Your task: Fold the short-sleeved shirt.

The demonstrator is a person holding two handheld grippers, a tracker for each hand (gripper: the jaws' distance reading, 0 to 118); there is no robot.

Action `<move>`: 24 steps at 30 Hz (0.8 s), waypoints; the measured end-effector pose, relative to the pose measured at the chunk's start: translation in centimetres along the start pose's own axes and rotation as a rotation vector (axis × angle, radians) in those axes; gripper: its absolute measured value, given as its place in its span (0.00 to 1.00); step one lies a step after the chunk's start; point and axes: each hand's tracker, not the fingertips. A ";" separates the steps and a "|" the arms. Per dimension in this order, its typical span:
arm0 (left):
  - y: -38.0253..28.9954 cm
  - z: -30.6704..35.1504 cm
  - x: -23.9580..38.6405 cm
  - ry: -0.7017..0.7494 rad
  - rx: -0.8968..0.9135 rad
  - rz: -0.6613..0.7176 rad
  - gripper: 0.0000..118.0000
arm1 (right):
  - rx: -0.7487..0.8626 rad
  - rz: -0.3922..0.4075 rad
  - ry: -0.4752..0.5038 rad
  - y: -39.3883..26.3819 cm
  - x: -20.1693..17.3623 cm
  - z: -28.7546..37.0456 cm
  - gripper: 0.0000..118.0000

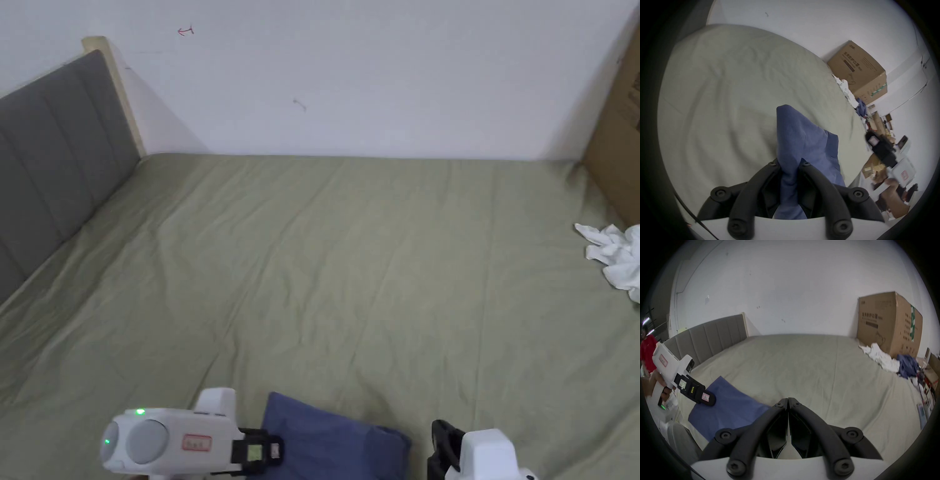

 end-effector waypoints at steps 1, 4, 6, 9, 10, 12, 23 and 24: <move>0.6 1.2 -1.5 0.034 0.012 0.005 0.13 | 0.014 0.007 0.007 1.3 -0.7 0.3 0.01; 2.1 5.0 -6.8 0.152 0.031 0.022 0.13 | 0.040 0.025 0.016 2.9 -1.7 0.1 0.01; 3.0 7.5 -10.5 0.251 0.033 0.026 0.13 | 0.050 0.031 0.029 4.2 -2.8 -0.2 0.01; 4.5 10.9 -16.9 0.388 0.029 0.061 0.13 | 0.051 0.040 0.053 5.0 -4.1 -1.2 0.01; 4.9 11.9 -18.5 0.416 0.022 0.062 0.13 | 0.049 0.035 0.061 5.2 -4.4 -1.6 0.01; 5.7 14.2 -21.0 0.495 0.026 0.086 0.13 | 0.046 0.034 0.068 5.6 -5.3 -2.4 0.01; 5.0 12.9 -28.5 0.621 -0.041 0.235 0.14 | 0.027 0.010 0.076 7.3 -5.8 -5.5 0.01; 5.0 12.8 -28.3 0.634 -0.041 0.238 0.14 | 0.029 0.011 0.075 7.4 -5.6 -5.5 0.01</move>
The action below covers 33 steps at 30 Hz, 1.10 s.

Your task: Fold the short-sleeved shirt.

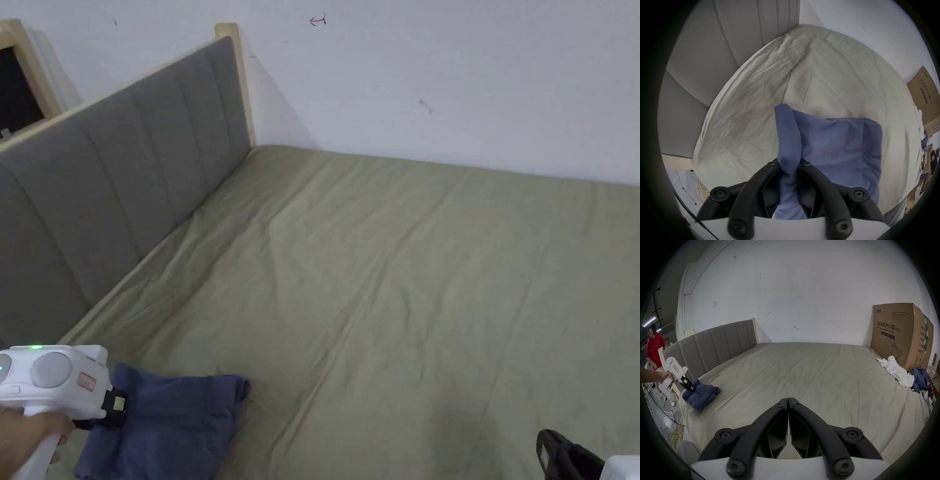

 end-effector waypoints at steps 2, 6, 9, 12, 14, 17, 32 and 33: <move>0.0 0.5 0.4 0.009 0.014 -0.004 0.21 | 0.005 -0.002 -0.005 0.3 0.4 0.2 0.01; -0.2 4.2 1.6 0.035 0.095 -0.007 0.78 | 0.049 -0.007 -0.014 1.3 1.6 1.5 0.01; -0.4 9.1 3.5 0.017 0.282 -0.004 0.86 | 0.093 -0.010 -0.026 2.8 2.2 3.3 0.01; -1.0 14.7 6.4 0.005 0.458 -0.024 0.86 | 0.144 -0.005 -0.049 4.7 3.1 5.6 0.01; -1.8 18.4 8.8 -0.003 0.571 -0.035 0.86 | 0.183 0.000 -0.074 6.3 3.4 7.4 0.01; -3.1 23.7 12.7 -0.028 0.744 -0.057 0.86 | 0.231 0.021 -0.118 8.5 4.2 10.3 0.01; -13.2 33.1 30.4 -0.142 1.266 -0.109 0.85 | 0.437 0.105 -0.291 12.0 8.5 21.4 0.01; -13.9 32.9 31.3 -0.144 1.285 -0.095 0.85 | 0.444 0.107 -0.297 11.7 8.8 21.7 0.01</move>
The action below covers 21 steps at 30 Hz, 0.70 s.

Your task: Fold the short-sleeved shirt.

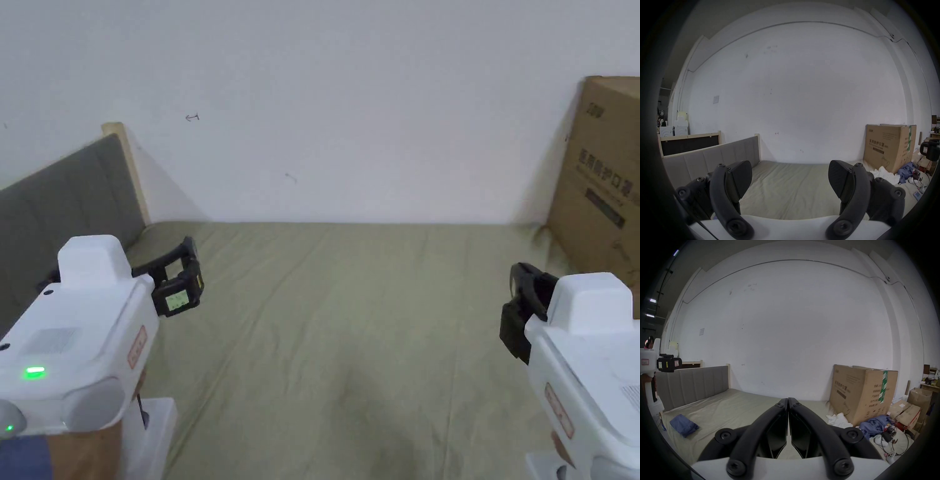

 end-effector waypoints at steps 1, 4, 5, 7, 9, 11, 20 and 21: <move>-0.5 0.4 0.9 -0.007 0.013 -0.005 0.85 | 0.003 0.000 -0.012 0.0 0.3 0.3 0.01; -1.9 1.4 3.6 -0.004 0.040 -0.013 0.84 | 0.007 0.001 -0.032 0.2 0.9 1.2 0.01; -2.3 1.6 4.1 -0.009 0.050 -0.012 0.83 | 0.008 0.003 -0.038 0.1 1.1 1.4 0.01; -3.1 2.0 5.4 -0.034 0.061 -0.013 0.81 | 0.009 0.015 -0.050 0.0 1.4 1.9 0.01; -3.8 2.5 6.2 -0.050 0.070 -0.017 0.69 | 0.012 0.007 -0.063 -0.4 2.0 2.2 0.01; -4.3 2.8 7.1 -0.054 0.076 -0.024 0.37 | 0.012 0.001 -0.074 -0.6 2.3 2.5 0.01; -5.0 2.7 8.2 -0.130 0.036 -0.008 0.00 | 0.001 -0.015 -0.089 -0.8 2.5 3.3 0.01; -5.0 2.7 8.3 -0.134 0.034 -0.013 0.00 | 0.002 -0.015 -0.089 -0.8 2.5 3.3 0.01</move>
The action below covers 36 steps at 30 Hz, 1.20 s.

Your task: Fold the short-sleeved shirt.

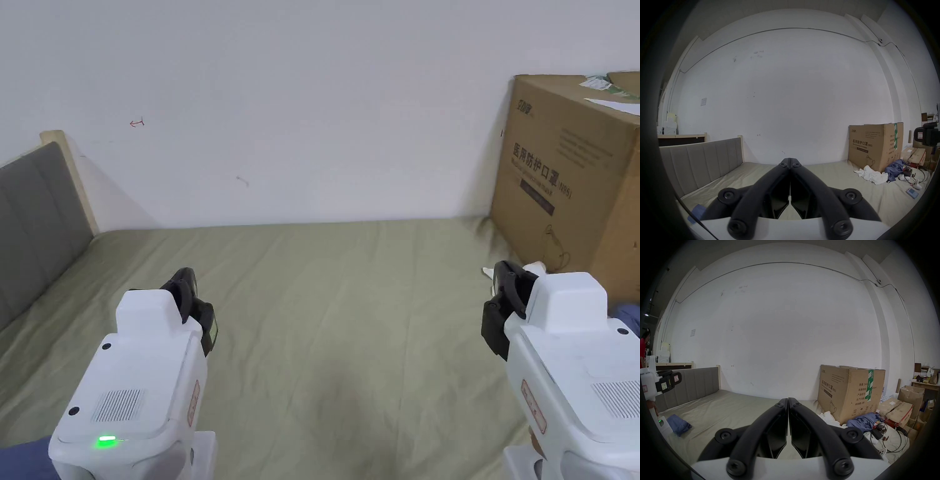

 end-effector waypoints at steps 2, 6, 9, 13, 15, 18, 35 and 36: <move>0.0 0.0 0.0 -0.004 -0.003 0.006 0.00 | 0.000 0.000 -0.003 -0.1 0.1 0.0 0.01; 0.1 0.0 -0.2 -0.012 -0.005 0.015 0.00 | -0.003 -0.002 -0.001 -0.2 0.3 -0.1 0.01; 0.0 0.0 -0.3 -0.015 -0.005 0.012 0.00 | -0.002 -0.002 0.001 0.1 0.1 0.0 0.01; 0.1 0.1 -0.5 -0.017 0.001 0.018 0.00 | -0.001 -0.004 0.003 0.1 0.0 0.0 0.01; 0.2 0.1 -0.5 -0.018 0.001 0.023 0.00 | -0.002 -0.007 0.003 0.1 0.1 0.0 0.01; 0.2 0.1 -0.6 -0.019 -0.001 0.025 0.00 | -0.001 -0.008 0.002 0.1 0.0 0.0 0.01; 0.1 0.2 -0.9 -0.017 0.000 0.013 0.00 | -0.003 0.006 0.010 0.3 -0.9 0.0 0.01; 0.1 0.2 -0.9 -0.015 0.000 0.013 0.00 | -0.002 0.006 0.010 0.4 -0.9 0.1 0.01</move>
